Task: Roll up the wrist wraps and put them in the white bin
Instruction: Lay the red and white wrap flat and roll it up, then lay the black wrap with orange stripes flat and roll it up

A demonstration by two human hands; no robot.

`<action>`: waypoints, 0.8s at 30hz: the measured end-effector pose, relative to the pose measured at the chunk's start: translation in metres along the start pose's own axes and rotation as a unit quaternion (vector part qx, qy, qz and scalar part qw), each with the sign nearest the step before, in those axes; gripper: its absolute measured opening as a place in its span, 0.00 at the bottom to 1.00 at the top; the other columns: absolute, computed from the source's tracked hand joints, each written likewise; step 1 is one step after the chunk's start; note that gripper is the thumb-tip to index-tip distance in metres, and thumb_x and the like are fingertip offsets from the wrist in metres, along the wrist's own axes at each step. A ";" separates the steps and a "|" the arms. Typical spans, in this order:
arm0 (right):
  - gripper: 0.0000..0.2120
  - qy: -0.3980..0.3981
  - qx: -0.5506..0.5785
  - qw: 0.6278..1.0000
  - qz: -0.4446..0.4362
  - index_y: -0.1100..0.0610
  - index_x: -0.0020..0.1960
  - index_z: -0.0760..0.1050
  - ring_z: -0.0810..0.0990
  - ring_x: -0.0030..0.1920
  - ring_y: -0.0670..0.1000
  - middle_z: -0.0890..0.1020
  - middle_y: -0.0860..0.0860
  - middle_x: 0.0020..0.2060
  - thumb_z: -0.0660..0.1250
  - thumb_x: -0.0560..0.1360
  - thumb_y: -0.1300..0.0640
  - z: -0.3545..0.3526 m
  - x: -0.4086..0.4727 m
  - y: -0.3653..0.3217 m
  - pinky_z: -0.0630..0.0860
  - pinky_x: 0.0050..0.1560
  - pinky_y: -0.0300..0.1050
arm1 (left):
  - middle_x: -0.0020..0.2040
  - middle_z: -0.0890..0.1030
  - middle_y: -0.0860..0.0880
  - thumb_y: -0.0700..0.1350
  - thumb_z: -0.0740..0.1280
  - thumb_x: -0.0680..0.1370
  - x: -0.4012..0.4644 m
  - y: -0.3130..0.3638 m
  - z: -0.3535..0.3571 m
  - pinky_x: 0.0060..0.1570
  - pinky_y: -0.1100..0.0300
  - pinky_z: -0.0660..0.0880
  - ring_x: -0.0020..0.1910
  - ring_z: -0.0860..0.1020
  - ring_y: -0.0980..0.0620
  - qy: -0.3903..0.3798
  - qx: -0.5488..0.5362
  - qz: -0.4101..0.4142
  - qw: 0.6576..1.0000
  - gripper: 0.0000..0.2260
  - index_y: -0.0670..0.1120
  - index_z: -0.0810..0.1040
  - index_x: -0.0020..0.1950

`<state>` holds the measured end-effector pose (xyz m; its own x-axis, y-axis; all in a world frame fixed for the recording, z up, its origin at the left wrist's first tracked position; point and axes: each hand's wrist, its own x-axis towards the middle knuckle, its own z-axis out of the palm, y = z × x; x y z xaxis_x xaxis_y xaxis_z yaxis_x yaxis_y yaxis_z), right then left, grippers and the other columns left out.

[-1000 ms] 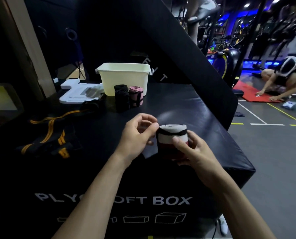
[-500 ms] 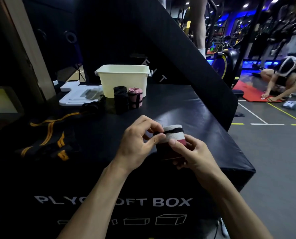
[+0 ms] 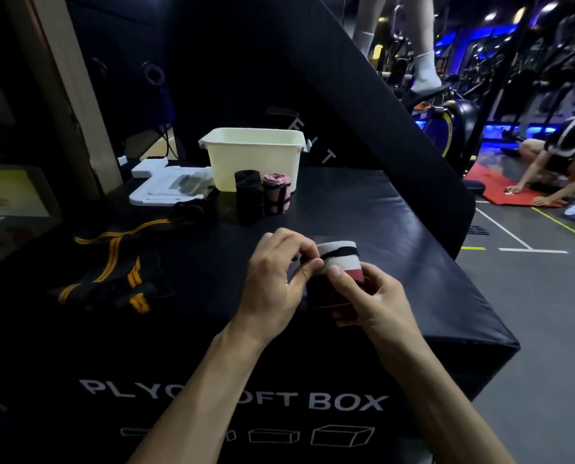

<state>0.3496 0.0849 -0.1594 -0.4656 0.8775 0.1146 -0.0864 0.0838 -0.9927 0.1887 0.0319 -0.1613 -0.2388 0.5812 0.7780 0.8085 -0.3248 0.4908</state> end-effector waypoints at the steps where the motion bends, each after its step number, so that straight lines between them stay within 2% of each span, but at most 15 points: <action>1: 0.17 0.004 0.006 1.000 0.000 0.59 0.56 0.81 0.87 0.44 0.61 0.86 0.60 0.47 0.74 0.74 0.48 0.004 0.001 0.001 0.82 0.38 0.46 | 0.45 0.78 0.55 0.42 0.75 0.77 0.000 -0.002 0.000 0.47 0.55 0.73 0.45 0.75 0.50 0.005 -0.001 -0.006 1.000 0.05 0.47 0.80 0.45; 4: 0.17 0.008 0.020 1.000 -0.005 0.61 0.56 0.80 0.87 0.47 0.61 0.86 0.60 0.48 0.74 0.75 0.50 0.018 0.005 0.002 0.83 0.39 0.47 | 0.44 0.77 0.55 0.42 0.74 0.77 0.004 -0.008 -0.005 0.47 0.56 0.73 0.45 0.74 0.50 0.006 0.005 -0.014 1.000 0.05 0.47 0.79 0.45; 6: 0.17 -0.005 0.023 1.000 -0.002 0.60 0.58 0.80 0.87 0.49 0.61 0.86 0.59 0.49 0.74 0.75 0.51 0.027 0.010 0.004 0.84 0.43 0.50 | 0.44 0.77 0.56 0.42 0.74 0.77 0.006 -0.016 -0.015 0.48 0.59 0.72 0.45 0.73 0.52 -0.005 0.011 -0.021 1.000 0.05 0.47 0.79 0.46; 8: 0.18 -0.030 0.017 0.999 -0.004 0.58 0.61 0.78 0.86 0.52 0.58 0.86 0.57 0.51 0.74 0.74 0.52 0.038 0.016 0.004 0.83 0.44 0.45 | 0.44 0.77 0.56 0.42 0.74 0.77 0.008 -0.026 -0.027 0.47 0.60 0.71 0.45 0.73 0.52 -0.004 0.012 -0.032 0.999 0.04 0.47 0.80 0.46; 10: 0.21 -0.047 -0.016 0.999 -0.004 0.55 0.62 0.77 0.86 0.53 0.52 0.86 0.53 0.53 0.76 0.72 0.51 0.050 0.026 0.004 0.81 0.44 0.39 | 0.45 0.77 0.56 0.42 0.74 0.77 0.012 -0.035 -0.041 0.47 0.59 0.72 0.46 0.73 0.51 0.004 0.019 -0.039 0.999 0.04 0.48 0.80 0.46; 12: 0.25 -0.071 -0.035 0.997 0.006 0.56 0.63 0.76 0.86 0.53 0.49 0.86 0.53 0.53 0.78 0.69 0.52 0.063 0.043 0.003 0.80 0.44 0.38 | 0.47 0.77 0.56 0.43 0.74 0.77 0.015 -0.043 -0.053 0.48 0.57 0.73 0.48 0.73 0.52 0.004 0.050 -0.047 0.998 0.04 0.49 0.79 0.47; 16: 0.28 -0.113 -0.090 0.989 0.017 0.58 0.62 0.73 0.87 0.48 0.48 0.86 0.53 0.49 0.82 0.67 0.62 0.094 0.086 0.011 0.82 0.45 0.41 | 0.50 0.75 0.57 0.47 0.73 0.78 0.013 -0.063 -0.080 0.50 0.51 0.76 0.53 0.73 0.54 -0.019 0.134 -0.124 0.983 0.05 0.53 0.78 0.48; 18: 0.30 -0.115 -0.140 0.983 0.001 0.57 0.62 0.74 0.87 0.48 0.47 0.86 0.52 0.49 0.84 0.65 0.60 0.110 0.111 0.020 0.84 0.49 0.44 | 0.50 0.75 0.57 0.47 0.72 0.79 0.013 -0.071 -0.093 0.52 0.50 0.75 0.53 0.73 0.54 -0.020 0.149 -0.170 0.974 0.04 0.53 0.78 0.48; 20: 0.33 -0.091 -0.212 0.972 -0.048 0.54 0.61 0.76 0.86 0.51 0.48 0.86 0.49 0.51 0.85 0.60 0.52 0.126 0.137 0.027 0.83 0.53 0.47 | 0.50 0.75 0.57 0.47 0.72 0.79 0.015 -0.074 -0.103 0.54 0.52 0.74 0.54 0.73 0.53 -0.017 0.173 -0.200 0.964 0.03 0.53 0.78 0.48; 23: 0.32 -0.055 -0.276 0.956 -0.086 0.55 0.62 0.78 0.84 0.51 0.49 0.85 0.52 0.52 0.84 0.60 0.53 0.147 0.174 0.035 0.79 0.50 0.41 | 0.52 0.75 0.57 0.47 0.72 0.79 0.017 -0.079 -0.118 0.57 0.53 0.73 0.56 0.73 0.52 -0.021 0.208 -0.223 0.952 0.04 0.55 0.79 0.51; 24: 0.33 -0.039 -0.289 0.953 -0.083 0.54 0.63 0.78 0.83 0.51 0.51 0.84 0.54 0.53 0.83 0.60 0.50 0.152 0.185 0.037 0.79 0.51 0.42 | 0.53 0.75 0.58 0.48 0.72 0.79 0.016 -0.081 -0.123 0.59 0.53 0.72 0.56 0.73 0.52 -0.025 0.217 -0.234 0.947 0.04 0.55 0.79 0.52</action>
<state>0.1267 0.1785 -0.1691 -0.5537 0.7940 0.2510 0.3250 0.4836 -0.8128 0.0531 -0.0245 -0.1405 -0.6087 0.6235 0.4906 0.7682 0.3086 0.5609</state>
